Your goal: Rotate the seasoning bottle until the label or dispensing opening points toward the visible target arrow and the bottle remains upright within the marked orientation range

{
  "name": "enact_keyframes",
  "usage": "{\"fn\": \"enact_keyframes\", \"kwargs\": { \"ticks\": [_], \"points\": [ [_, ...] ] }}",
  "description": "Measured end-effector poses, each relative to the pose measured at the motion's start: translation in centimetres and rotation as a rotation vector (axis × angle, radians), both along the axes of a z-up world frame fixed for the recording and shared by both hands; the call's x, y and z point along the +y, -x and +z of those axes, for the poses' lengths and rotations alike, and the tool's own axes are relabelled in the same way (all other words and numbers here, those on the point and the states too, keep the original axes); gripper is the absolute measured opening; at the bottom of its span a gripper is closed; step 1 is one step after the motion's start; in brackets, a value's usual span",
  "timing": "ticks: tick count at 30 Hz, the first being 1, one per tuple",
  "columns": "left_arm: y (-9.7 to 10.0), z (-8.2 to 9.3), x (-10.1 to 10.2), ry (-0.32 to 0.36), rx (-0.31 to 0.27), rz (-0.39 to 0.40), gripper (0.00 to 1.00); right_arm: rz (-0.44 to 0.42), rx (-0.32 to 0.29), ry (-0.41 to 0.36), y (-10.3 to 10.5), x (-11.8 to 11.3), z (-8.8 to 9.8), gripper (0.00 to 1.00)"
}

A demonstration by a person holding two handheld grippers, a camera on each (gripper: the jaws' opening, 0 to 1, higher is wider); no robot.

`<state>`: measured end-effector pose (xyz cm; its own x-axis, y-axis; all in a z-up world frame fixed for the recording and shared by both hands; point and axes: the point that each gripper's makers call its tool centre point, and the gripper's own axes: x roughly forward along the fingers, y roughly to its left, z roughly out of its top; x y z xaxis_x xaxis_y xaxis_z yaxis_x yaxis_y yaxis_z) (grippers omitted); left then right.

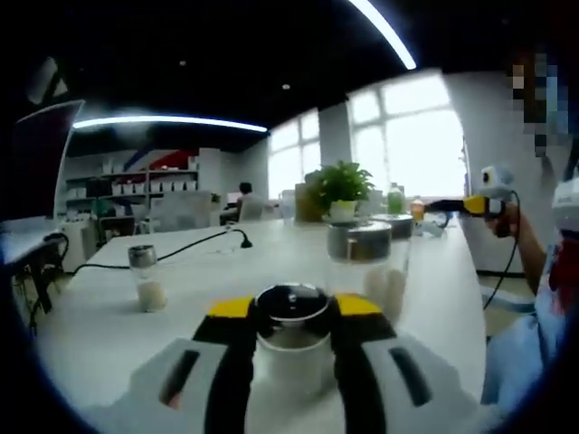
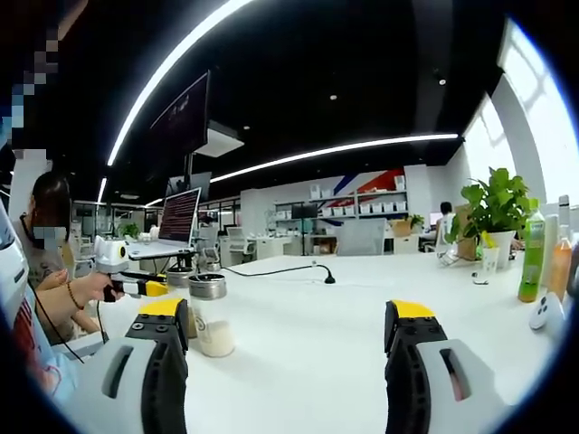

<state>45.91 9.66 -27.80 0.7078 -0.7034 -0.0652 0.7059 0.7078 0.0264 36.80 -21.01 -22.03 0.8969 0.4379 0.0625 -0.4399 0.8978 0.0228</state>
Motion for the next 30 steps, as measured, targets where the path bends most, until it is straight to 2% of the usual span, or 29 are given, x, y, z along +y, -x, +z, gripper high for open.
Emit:
{"fn": "enact_keyframes", "kwargs": {
  "ticks": [7,30],
  "points": [
    [0.05,-0.06,-0.13,0.002,0.011,-0.058,0.33,0.014,-0.008,-0.021,0.08,0.11,0.23,0.92],
    [0.63,-0.20,-0.49,-0.009,0.021,-0.244,0.33,0.023,0.014,0.015,0.18,0.66,-0.67,0.91]
  ]
}}
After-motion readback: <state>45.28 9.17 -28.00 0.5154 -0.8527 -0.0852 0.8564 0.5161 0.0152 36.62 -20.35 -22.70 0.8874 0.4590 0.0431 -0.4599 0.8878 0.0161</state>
